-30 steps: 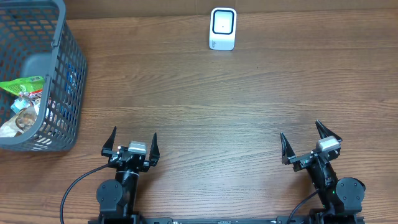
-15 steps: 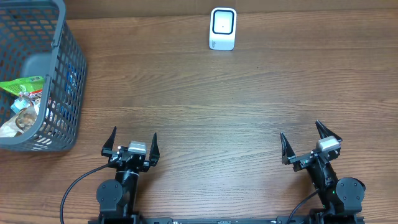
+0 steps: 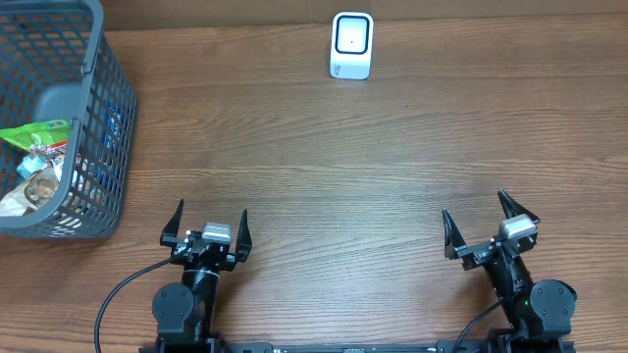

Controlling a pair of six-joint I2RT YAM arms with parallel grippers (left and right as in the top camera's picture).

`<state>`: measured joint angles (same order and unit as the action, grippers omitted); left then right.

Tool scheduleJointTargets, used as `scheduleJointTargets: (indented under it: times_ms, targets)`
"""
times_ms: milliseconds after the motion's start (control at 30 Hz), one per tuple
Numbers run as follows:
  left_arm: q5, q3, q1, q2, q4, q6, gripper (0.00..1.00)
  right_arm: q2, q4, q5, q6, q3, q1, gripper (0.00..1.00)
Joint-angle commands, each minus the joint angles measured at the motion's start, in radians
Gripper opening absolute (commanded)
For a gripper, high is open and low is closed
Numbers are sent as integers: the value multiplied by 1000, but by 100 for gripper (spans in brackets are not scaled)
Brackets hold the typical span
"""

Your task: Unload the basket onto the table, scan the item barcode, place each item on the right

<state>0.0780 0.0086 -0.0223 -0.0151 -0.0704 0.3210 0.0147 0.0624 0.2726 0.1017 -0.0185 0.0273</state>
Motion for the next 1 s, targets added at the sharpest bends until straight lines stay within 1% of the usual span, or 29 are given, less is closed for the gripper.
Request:
scheduleJointTargets:
  times_ms: [0,267,333,600,700,833,967]
  targets:
    - [1,-4,-9,10,0,-23,100,-12,-9,-11,1,10,6,100]
    - [3,1,-9,10,-5,-117,100,-12,-9,-9,0,10,6,100]
    - [21,16,-9,10,-20,-120,100,-12,-8,2,0,3,6,100]
    - [41,190,-9,-12,-168,-119,100,-10,4,29,0,-92,6,100]
    - [59,280,-9,-78,-212,-119,100,15,41,43,0,-154,5,100]
    - [84,376,-9,-186,-234,-117,100,71,97,43,0,-242,5,100]
    - [120,507,-9,-339,-276,-95,100,155,163,43,0,-359,5,100]
